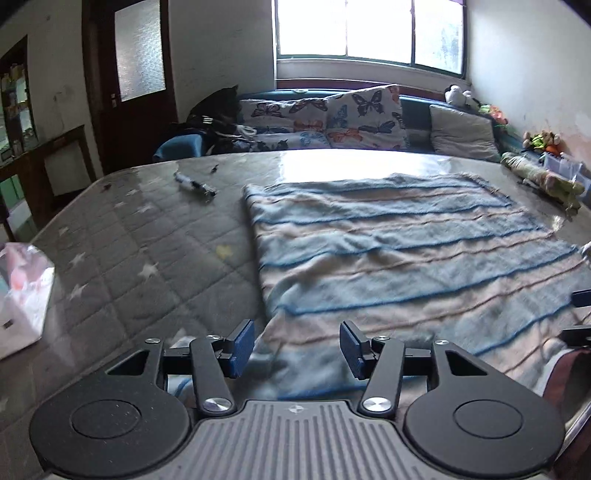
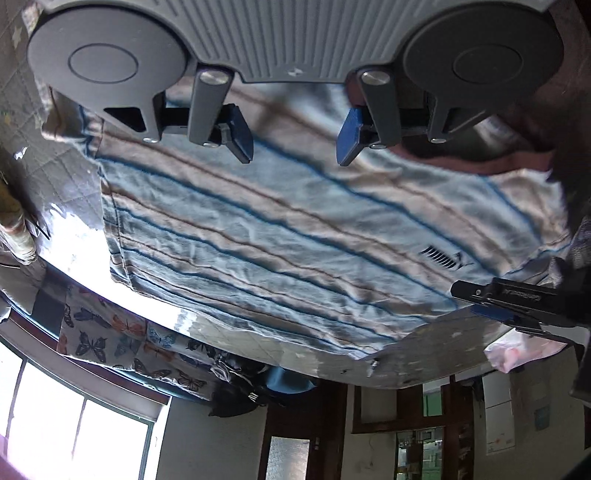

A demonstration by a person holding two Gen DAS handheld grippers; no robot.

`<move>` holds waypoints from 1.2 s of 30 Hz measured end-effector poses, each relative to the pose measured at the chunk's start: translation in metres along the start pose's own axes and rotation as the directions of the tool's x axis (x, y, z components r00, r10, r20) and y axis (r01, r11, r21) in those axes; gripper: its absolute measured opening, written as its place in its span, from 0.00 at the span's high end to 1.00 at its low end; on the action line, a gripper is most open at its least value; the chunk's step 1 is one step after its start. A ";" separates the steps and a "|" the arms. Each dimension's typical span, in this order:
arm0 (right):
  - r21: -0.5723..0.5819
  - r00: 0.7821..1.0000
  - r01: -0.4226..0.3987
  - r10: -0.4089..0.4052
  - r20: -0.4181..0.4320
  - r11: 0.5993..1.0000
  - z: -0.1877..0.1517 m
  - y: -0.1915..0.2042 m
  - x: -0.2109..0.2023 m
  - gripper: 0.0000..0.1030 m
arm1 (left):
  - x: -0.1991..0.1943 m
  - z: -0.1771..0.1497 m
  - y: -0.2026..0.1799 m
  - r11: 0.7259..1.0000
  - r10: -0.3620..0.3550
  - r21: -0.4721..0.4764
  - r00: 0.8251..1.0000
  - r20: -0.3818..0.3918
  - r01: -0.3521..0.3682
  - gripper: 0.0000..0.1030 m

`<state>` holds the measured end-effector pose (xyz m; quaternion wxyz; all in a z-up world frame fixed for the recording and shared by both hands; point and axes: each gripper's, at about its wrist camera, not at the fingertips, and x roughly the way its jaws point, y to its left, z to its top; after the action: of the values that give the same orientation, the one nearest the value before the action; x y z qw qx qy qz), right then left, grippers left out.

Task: Fold towel

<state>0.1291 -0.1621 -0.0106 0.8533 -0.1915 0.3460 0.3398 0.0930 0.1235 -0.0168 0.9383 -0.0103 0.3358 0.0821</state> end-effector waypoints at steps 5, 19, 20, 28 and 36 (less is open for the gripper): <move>-0.006 1.000 0.005 -0.005 0.011 1.000 -0.012 0.006 -0.015 0.50 | -0.011 -0.012 0.018 0.998 0.027 -0.064 1.000 -0.005 -0.027 0.44; 0.060 1.000 -0.024 0.025 -0.011 0.998 -0.033 -0.001 -0.039 0.48 | -0.030 -0.010 0.005 0.998 0.052 -0.044 0.998 0.026 -0.051 0.35; 0.065 1.000 -0.026 0.027 -0.016 0.998 -0.036 -0.001 -0.040 0.48 | -0.031 -0.008 -0.001 0.999 0.037 -0.034 0.999 0.032 -0.036 0.35; 0.177 0.999 0.015 -0.022 0.039 0.984 -0.046 -0.025 -0.066 0.48 | -0.038 0.008 -0.050 0.995 -0.090 0.047 0.994 0.057 0.087 0.32; 0.264 0.998 0.064 -0.067 0.000 0.962 -0.065 -0.053 -0.067 0.49 | -0.028 -0.005 -0.095 0.976 -0.171 0.136 0.985 0.006 0.169 0.30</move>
<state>0.1011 -0.2660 -0.0020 0.8835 -0.0860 0.3780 0.2630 0.0841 0.0250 -0.0063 0.9434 0.0251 0.3301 -0.0211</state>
